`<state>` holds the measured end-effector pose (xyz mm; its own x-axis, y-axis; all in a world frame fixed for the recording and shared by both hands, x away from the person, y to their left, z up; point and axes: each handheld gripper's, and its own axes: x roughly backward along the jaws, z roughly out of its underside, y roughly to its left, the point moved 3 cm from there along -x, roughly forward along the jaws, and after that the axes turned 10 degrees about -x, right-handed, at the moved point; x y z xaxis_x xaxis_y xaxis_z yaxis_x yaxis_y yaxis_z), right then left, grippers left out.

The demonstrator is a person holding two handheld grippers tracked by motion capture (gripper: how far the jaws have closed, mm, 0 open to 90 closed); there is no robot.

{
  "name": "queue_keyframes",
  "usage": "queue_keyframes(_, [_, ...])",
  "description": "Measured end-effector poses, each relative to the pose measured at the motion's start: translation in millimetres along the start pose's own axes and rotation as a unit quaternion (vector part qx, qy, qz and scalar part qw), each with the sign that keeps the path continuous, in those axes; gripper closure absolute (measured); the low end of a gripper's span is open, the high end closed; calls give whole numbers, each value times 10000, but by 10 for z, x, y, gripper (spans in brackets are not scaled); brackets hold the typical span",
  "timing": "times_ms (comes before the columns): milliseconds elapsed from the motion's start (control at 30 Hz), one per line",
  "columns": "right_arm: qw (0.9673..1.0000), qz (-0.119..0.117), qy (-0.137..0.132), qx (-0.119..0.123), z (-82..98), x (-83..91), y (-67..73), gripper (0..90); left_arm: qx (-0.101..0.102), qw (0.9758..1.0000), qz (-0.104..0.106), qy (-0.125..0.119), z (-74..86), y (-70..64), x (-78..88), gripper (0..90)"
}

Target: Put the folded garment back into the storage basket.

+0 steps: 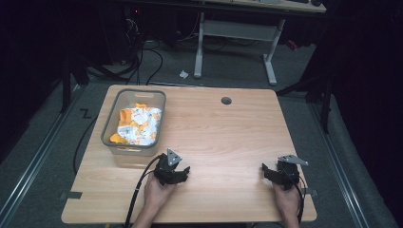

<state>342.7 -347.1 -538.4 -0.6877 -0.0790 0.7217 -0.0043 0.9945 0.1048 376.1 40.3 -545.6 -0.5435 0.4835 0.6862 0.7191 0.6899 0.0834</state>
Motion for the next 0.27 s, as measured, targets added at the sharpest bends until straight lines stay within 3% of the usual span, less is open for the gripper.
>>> queue_keyframes(267, [10000,-3,-3,6,-1,-2,-1,302,16,10000,-12,-6,-2,-2,-4,317])
